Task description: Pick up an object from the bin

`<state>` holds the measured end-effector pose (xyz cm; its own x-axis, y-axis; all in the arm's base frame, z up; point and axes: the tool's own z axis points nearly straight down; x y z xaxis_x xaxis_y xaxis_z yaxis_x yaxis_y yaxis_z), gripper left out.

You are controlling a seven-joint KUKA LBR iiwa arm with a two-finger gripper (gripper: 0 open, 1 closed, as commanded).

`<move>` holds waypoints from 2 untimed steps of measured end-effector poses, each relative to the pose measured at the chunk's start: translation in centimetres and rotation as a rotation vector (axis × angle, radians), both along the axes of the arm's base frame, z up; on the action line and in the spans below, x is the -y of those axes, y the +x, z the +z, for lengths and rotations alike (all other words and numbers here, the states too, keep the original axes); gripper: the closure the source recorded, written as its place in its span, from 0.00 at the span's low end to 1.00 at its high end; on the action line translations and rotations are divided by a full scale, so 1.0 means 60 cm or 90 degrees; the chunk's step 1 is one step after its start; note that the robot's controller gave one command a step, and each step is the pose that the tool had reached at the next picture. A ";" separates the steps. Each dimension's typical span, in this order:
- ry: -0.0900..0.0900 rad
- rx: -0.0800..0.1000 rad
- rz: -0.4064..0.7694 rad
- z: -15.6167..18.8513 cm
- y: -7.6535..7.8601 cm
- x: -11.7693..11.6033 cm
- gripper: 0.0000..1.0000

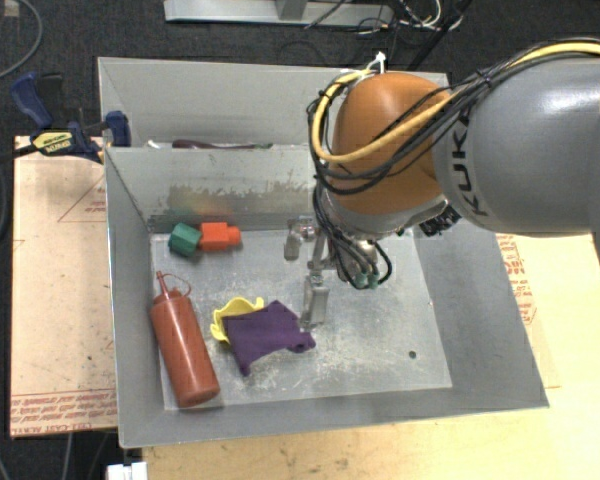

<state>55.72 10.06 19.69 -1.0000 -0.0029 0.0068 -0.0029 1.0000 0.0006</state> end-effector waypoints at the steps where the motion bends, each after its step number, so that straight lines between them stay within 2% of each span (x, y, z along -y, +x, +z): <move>1: 0.000 0.005 -0.002 0.008 0.003 0.001 0.00; 2: 0.001 0.007 -0.003 -0.085 -0.008 0.001 0.00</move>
Offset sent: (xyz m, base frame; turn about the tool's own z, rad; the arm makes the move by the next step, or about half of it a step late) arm -0.0171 -0.0006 -0.1269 0.0102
